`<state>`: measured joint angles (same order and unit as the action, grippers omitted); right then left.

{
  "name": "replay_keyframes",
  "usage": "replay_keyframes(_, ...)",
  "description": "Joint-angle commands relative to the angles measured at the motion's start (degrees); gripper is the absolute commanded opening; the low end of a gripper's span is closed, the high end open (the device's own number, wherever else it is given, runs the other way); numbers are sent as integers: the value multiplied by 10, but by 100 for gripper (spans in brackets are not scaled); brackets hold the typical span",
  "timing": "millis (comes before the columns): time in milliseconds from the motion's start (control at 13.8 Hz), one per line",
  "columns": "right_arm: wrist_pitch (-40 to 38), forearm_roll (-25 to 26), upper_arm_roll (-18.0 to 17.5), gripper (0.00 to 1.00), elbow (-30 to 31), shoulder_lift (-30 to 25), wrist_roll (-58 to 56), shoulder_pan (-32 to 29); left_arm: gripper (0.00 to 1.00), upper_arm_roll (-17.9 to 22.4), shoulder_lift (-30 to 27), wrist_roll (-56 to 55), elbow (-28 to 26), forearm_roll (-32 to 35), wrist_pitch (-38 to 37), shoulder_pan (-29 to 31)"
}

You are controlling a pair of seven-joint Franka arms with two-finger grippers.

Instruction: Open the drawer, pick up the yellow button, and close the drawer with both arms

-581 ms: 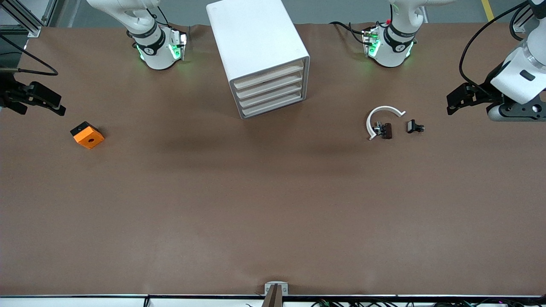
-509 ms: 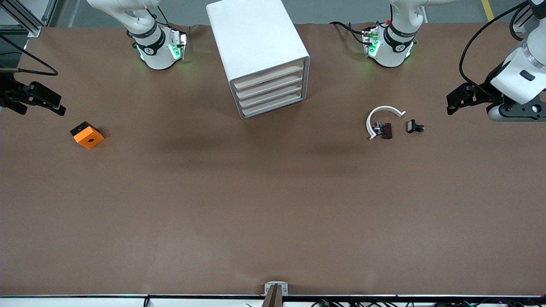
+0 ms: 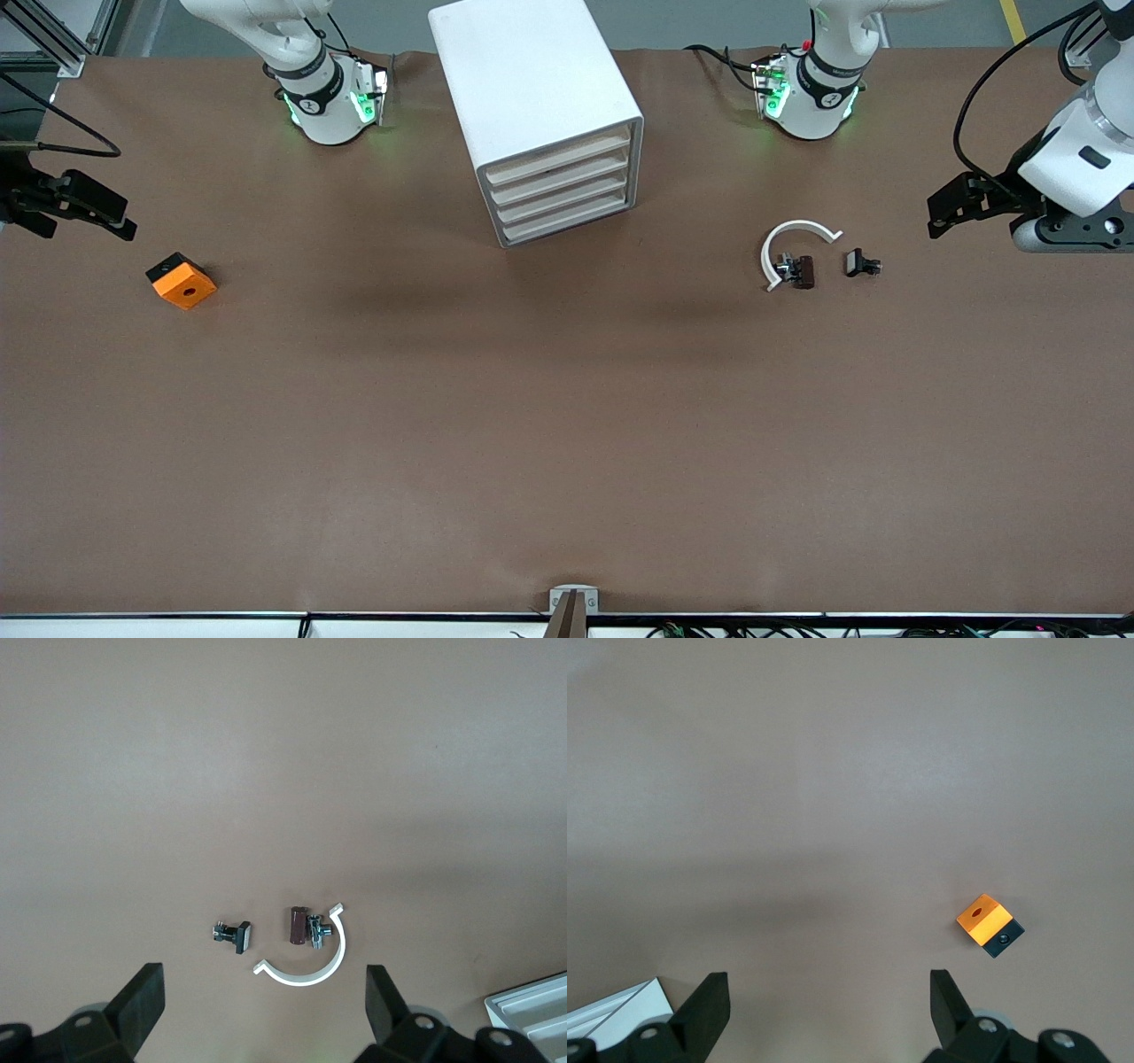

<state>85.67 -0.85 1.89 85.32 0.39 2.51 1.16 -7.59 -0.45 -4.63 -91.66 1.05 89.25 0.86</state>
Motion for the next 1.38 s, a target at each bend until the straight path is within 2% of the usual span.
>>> replay_keyframes(0,1,12,-4,100,-3,1,-4,0,100,-1,53,2,13,-7,-25,6)
replay_keyframes(363,1,12,-5,100,-3,2,-2,16,100,2,63,0,21,2,-55,4)
replay_keyframes(581,11,12,-5,100,-3,5,2,31,100,2,111,5,22,-3,-51,8)
replay_keyframes(799,19,10,-5,100,-3,6,3,37,100,-1,171,-16,54,-26,-44,-3)
replay_keyframes(1017,20,10,-5,100,-3,7,-2,37,100,-1,214,-137,54,-102,-2,-14)
replay_keyframes(1308,31,11,-5,100,-3,12,3,48,100,-2,265,-339,53,-112,42,-82)
